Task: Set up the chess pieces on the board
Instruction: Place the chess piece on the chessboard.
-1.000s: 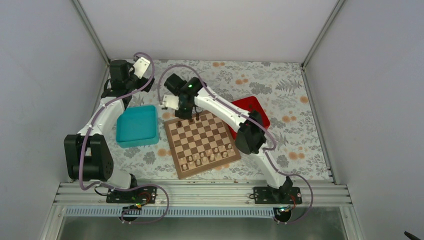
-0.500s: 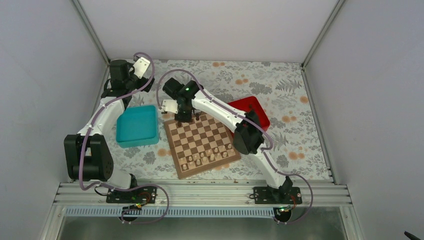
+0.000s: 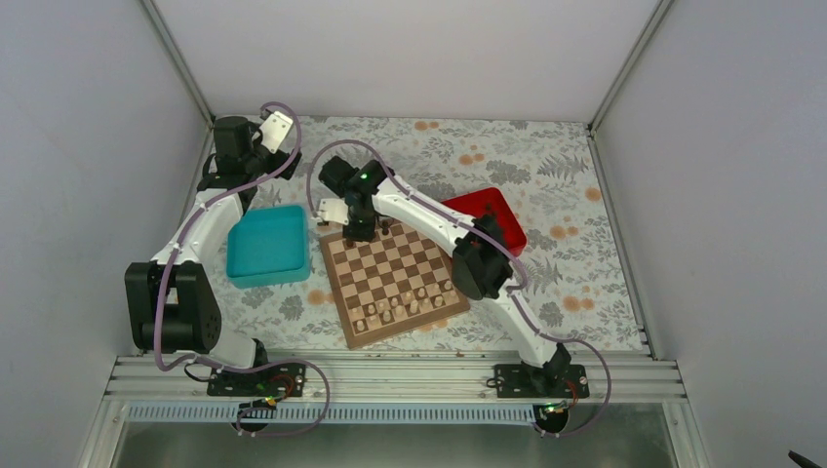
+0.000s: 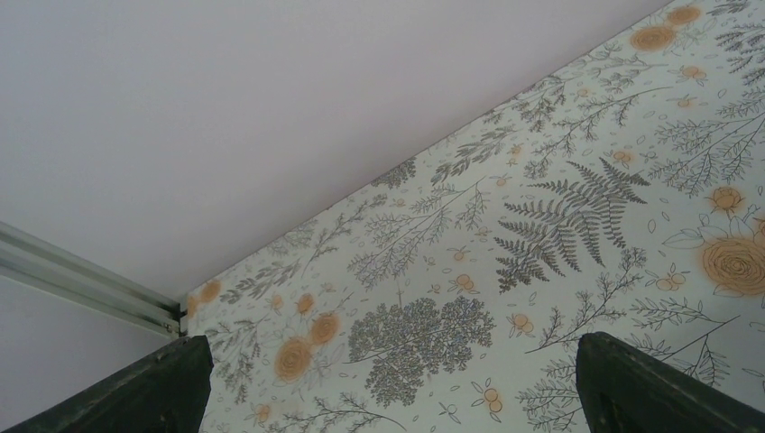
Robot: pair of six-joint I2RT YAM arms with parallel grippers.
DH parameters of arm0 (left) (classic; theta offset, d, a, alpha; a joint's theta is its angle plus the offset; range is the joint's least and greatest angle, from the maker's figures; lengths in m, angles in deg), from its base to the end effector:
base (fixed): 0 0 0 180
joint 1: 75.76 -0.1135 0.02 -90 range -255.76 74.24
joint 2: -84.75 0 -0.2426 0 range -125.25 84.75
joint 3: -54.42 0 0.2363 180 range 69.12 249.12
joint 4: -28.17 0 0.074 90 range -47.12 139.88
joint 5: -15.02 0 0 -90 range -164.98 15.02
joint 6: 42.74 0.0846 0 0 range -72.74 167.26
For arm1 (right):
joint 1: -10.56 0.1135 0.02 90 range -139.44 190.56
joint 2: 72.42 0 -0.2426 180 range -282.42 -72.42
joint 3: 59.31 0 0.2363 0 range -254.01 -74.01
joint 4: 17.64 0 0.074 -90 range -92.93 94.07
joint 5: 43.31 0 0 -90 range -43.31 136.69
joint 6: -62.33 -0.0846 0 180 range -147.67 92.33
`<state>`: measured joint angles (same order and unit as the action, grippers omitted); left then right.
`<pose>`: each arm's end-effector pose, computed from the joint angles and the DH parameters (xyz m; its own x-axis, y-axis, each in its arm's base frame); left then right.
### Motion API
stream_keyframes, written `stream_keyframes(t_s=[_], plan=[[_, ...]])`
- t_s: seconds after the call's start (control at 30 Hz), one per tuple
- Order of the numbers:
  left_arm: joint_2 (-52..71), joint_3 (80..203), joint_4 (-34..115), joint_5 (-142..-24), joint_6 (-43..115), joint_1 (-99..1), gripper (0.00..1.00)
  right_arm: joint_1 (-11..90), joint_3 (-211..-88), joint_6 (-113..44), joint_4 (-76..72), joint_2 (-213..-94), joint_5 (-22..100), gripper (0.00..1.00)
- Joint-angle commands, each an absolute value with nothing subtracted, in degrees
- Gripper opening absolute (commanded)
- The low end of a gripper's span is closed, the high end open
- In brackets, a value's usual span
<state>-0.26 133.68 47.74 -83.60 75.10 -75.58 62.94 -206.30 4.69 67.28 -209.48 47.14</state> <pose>0.3765 -0.0139 0.2641 -0.3134 0.4627 -0.8292 0.3223 0.8733 0.3655 0.2883 0.3730 0.1663 -0.0748 -0.9738 -0.2147 -0.9836 0.1075 -0.1450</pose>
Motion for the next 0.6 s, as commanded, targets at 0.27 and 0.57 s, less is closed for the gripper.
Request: stream_keyframes(t_s=[0.27, 0.57], plan=[[0.07, 133.09, 46.48, -84.46, 75.3, -75.44, 1.0, 61.82, -205.68, 5.99, 66.4, -212.16, 45.23, 0.09], [-0.31, 133.04, 46.31, -84.47, 75.37, -75.39, 1.0, 61.75, -205.65, 6.08, 66.08, -213.03, 44.9, 0.1]])
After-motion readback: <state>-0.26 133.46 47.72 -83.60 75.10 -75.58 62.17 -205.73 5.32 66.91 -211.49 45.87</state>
